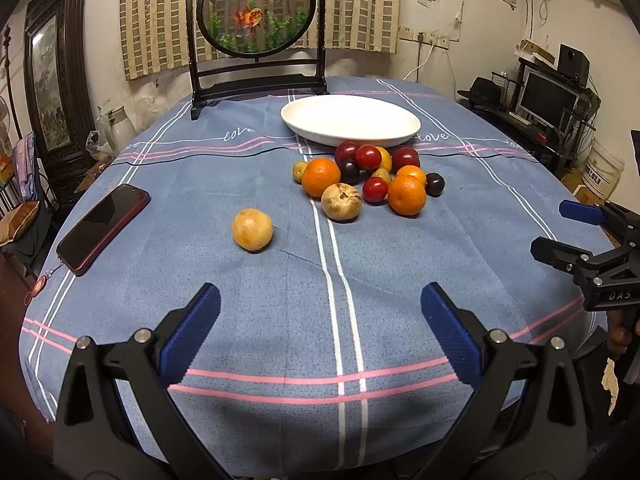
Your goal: Organize fruits
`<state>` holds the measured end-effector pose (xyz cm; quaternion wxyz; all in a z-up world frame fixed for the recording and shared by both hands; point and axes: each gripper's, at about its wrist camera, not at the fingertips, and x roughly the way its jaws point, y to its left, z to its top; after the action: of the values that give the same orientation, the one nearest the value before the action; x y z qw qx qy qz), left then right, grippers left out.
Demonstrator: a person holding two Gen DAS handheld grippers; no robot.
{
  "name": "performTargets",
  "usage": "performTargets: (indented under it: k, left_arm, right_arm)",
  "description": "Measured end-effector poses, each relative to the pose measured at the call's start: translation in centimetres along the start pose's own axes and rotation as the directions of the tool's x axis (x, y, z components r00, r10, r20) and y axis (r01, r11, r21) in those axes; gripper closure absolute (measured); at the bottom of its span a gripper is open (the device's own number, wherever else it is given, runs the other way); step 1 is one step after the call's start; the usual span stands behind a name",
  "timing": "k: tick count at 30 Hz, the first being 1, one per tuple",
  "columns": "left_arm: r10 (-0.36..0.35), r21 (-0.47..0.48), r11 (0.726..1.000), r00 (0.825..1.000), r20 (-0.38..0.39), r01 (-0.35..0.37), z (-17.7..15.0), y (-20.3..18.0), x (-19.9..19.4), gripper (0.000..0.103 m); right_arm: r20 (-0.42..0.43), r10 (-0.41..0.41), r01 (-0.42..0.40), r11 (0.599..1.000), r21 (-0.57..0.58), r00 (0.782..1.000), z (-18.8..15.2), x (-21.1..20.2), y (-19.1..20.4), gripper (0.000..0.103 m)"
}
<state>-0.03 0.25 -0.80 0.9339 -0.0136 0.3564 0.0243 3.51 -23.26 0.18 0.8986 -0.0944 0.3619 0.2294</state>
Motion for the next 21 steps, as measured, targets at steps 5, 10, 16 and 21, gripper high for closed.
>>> performTargets:
  k: [5,10,16,21]
  left_arm:
    - [-0.001,0.0,1.0,1.0,-0.001,0.001,-0.07,0.01,0.02,0.002]
    - [0.001,0.001,1.0,1.0,-0.002,-0.001,-0.04,-0.04,0.0,0.002]
    - [0.001,0.001,1.0,1.0,-0.003,-0.001,0.02,-0.03,0.0,0.002]
    - [0.0,0.003,1.0,1.0,-0.004,0.0,-0.07,-0.07,0.04,0.002]
  right_arm:
    - [0.0,-0.001,0.001,1.0,0.0,1.0,0.04,0.02,0.0,0.001]
    - [-0.001,-0.001,0.001,1.0,0.002,1.0,-0.04,0.05,-0.02,0.001]
    - [-0.004,-0.003,0.003,1.0,0.002,1.0,-0.07,0.14,-0.03,0.001]
    - [-0.004,-0.004,0.004,1.0,0.001,1.0,-0.16,0.29,-0.04,0.001]
